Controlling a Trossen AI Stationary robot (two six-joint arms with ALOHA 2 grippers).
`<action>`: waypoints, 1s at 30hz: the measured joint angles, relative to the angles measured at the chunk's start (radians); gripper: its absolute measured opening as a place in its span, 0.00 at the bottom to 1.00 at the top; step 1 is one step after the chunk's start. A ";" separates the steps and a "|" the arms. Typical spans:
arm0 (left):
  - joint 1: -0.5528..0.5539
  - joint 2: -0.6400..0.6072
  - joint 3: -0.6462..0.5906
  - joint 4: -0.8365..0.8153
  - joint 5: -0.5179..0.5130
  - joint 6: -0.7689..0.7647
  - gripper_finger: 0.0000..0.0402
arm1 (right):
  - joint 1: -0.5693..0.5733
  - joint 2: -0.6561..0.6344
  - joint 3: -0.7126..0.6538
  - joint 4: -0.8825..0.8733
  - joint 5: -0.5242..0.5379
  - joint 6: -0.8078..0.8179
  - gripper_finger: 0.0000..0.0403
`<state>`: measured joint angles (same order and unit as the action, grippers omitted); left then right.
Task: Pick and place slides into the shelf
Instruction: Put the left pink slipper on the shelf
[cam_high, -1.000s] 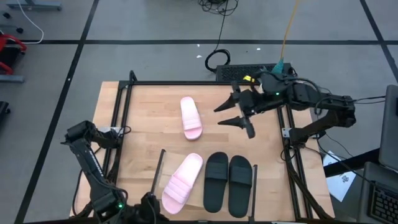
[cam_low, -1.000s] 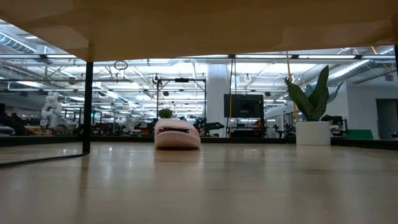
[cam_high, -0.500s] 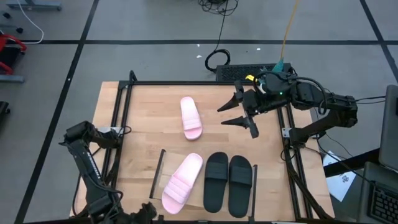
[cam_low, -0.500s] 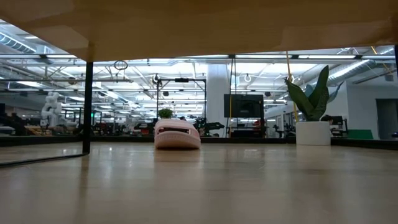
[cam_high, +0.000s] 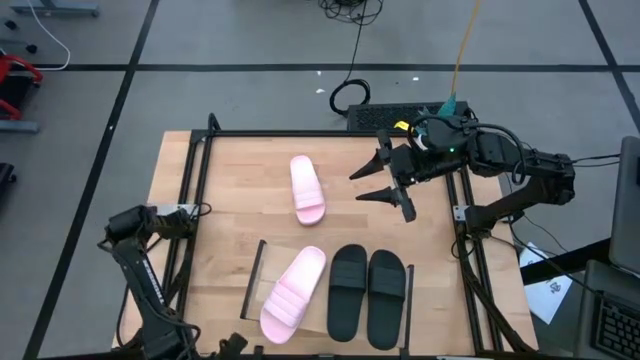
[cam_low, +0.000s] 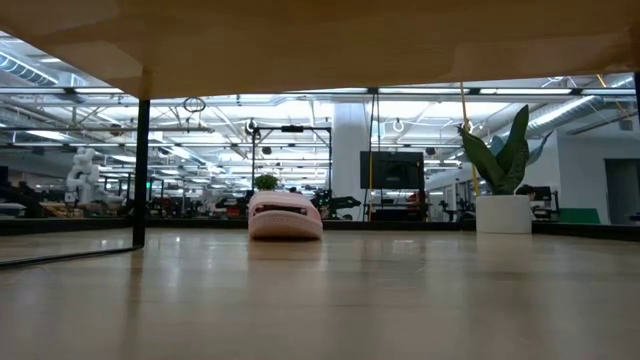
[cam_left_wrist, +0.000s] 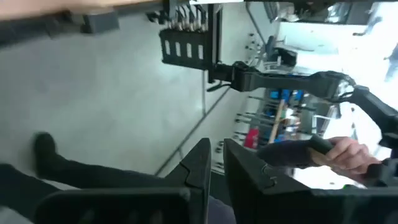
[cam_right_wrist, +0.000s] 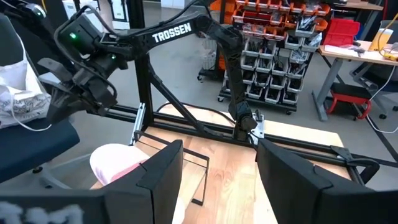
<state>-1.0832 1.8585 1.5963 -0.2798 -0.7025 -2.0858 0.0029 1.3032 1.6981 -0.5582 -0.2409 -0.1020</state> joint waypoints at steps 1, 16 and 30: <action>-0.002 0.008 0.000 0.024 -0.003 -0.010 0.11 | 0.000 0.000 0.000 0.000 0.000 0.000 0.49; -0.024 0.095 0.000 0.239 -0.087 0.008 0.20 | 0.000 0.000 0.000 0.000 -0.001 -0.016 0.49; -0.006 0.055 -0.001 0.348 -0.022 0.228 0.44 | 0.000 0.000 0.000 0.008 -0.106 -0.015 0.49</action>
<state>-1.0893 1.9133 1.5955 0.0687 -0.7245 -1.8577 0.0032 1.3037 1.6981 -0.5503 -0.3466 -0.1169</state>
